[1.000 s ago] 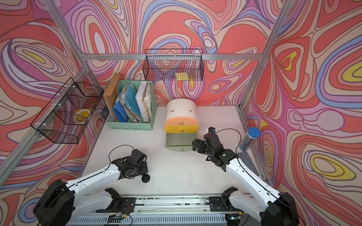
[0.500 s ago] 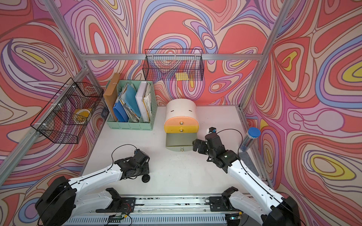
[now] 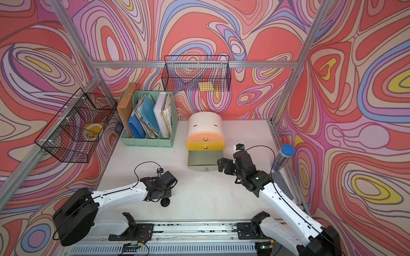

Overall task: Put the bluetooth earphones in the drawer according to color
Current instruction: Pick up the Bluetooth earphone from the center of the board, then place the bluetooth earphone in the drawer.

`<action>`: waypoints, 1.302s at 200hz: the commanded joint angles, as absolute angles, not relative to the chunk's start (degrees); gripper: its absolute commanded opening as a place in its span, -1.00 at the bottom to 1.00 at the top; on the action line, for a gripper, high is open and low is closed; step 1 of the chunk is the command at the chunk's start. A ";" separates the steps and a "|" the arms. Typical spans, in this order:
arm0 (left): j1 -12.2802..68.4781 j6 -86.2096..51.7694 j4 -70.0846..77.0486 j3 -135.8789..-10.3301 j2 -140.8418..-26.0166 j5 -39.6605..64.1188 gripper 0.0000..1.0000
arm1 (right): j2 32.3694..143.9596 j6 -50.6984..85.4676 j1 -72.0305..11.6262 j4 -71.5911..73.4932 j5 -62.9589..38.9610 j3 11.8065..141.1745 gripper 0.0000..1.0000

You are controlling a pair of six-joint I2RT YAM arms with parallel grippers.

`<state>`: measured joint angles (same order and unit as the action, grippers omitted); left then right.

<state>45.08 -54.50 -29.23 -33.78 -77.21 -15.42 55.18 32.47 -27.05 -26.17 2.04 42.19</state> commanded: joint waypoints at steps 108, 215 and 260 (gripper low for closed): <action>45.65 -47.64 -35.37 -45.43 -78.12 -13.61 -0.04 | 52.21 30.76 -26.95 -25.93 0.75 41.91 0.96; 45.70 -39.55 -33.20 -68.97 -87.17 -8.38 -0.04 | 51.64 31.20 -26.92 -24.53 -1.27 39.70 0.96; 45.70 -37.51 -31.63 -77.22 -95.72 -6.74 -0.04 | 51.55 31.37 -26.97 -24.70 -2.02 39.20 0.96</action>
<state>45.45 -39.94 -32.95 -73.58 -92.42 -8.12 51.81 31.55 -27.05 -25.85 -1.23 40.14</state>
